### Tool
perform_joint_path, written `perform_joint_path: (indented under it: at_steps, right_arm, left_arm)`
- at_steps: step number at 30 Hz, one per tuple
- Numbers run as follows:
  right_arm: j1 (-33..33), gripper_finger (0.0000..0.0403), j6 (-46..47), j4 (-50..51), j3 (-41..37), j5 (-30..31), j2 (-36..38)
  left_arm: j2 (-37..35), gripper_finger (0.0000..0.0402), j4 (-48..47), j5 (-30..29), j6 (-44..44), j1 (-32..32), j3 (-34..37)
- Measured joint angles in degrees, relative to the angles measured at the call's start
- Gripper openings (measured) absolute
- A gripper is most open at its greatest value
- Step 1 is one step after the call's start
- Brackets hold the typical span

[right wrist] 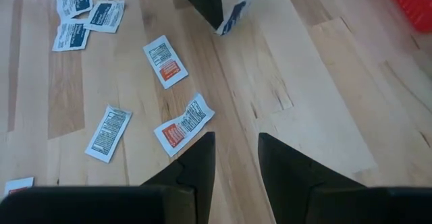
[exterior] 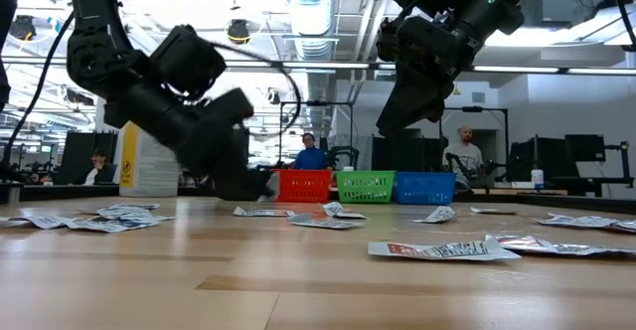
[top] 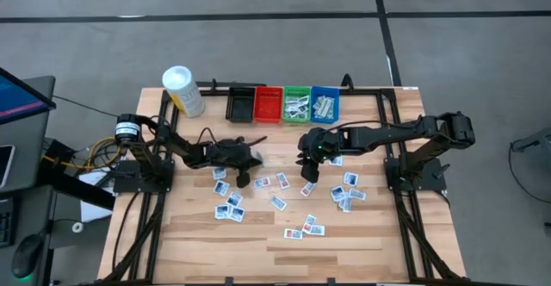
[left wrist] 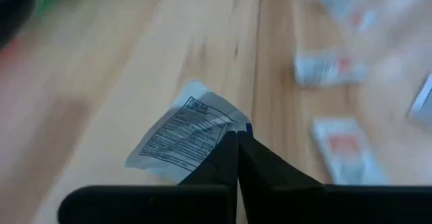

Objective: Pick & Place First Aid Supplies
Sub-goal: Put the alcohol pad into the red bin

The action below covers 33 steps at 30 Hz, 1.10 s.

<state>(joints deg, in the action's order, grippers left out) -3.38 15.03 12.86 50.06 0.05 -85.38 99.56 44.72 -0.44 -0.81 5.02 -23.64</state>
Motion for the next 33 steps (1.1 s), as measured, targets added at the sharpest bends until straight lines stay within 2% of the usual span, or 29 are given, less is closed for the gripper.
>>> perform_joint_path:
  at_steps: [5, 9, 16, 21, 29, 33]
  right_arm:
    - [-0.01, 0.0107, 0.0, 0.0, 0.0, 0.0, 0.0]
    - [0.0, 0.0107, -0.05, 0.04, 0.0, 0.0, 0.0]
    - [-0.02, 0.0107, -0.43, 0.07, 0.0, 0.0, 0.0]
    - [-0.25, 0.0107, -0.44, -0.04, 0.0, 0.28, 0.0]
    - [-0.85, 0.0107, -0.15, -2.65, -0.01, 4.37, -0.02]
    - [-0.82, 0.0107, -0.13, -5.59, 0.0, 4.74, -0.04]
  left_arm:
    - [-0.05, 0.0004, 6.3, 0.27, 0.78, -0.02, -0.07]
    - [-0.94, 0.0004, 7.22, 0.33, 1.16, 0.0, -0.07]
    - [-9.47, 0.0006, 7.44, 2.01, 2.25, 3.83, -0.09]
    - [-16.38, 0.0007, 6.81, 10.08, 0.03, 8.19, -0.11]
    - [-27.0, 0.0007, 8.26, 33.56, -10.61, 15.64, -0.15]
    - [-31.53, 0.0007, 9.38, 42.16, -14.27, 17.44, -0.15]
